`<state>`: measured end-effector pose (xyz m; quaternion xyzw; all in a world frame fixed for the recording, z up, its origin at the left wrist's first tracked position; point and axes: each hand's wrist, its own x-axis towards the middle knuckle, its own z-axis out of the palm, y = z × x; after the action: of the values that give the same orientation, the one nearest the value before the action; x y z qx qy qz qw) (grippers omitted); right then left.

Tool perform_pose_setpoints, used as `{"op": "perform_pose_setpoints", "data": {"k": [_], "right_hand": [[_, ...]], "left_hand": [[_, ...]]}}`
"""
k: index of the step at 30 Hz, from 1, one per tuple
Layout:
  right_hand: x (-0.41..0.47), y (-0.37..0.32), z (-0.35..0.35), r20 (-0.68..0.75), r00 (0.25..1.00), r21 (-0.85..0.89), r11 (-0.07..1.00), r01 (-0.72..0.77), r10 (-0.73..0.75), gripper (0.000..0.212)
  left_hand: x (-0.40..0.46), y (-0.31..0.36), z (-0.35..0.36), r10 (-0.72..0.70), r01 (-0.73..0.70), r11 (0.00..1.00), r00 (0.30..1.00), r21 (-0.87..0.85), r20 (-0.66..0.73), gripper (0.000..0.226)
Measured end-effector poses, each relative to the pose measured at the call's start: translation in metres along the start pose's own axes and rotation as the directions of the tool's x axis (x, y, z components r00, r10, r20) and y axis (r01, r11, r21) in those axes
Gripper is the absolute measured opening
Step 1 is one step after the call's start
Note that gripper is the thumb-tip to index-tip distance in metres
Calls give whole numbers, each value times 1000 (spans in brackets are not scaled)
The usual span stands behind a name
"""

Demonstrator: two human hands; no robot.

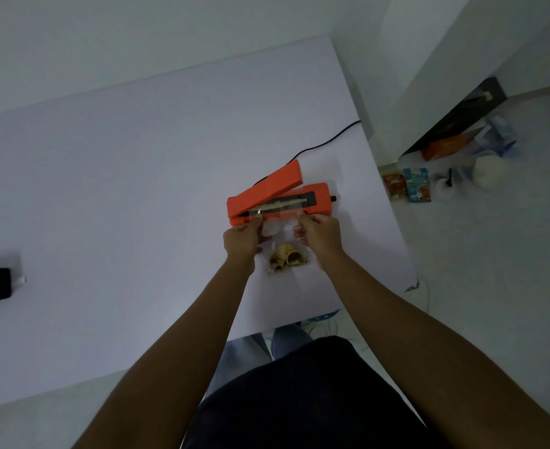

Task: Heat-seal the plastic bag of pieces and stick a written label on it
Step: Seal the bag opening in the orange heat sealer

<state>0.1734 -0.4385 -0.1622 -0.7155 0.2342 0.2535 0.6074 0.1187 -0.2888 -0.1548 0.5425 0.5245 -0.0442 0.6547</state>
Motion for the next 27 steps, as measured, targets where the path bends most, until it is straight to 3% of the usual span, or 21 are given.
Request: {"op": "perform_pose_setpoints", "data": {"k": [14, 27], "right_hand": [[3, 3, 0, -34, 999, -2, 1000, -4, 4, 23], [2, 1, 2, -29, 1000, 21, 1000, -10, 10, 25]], "left_hand": [[3, 0, 2, -32, 32, 999, 999, -36, -10, 32], [6, -2, 3, -12, 10, 999, 999, -35, -33, 19]]}}
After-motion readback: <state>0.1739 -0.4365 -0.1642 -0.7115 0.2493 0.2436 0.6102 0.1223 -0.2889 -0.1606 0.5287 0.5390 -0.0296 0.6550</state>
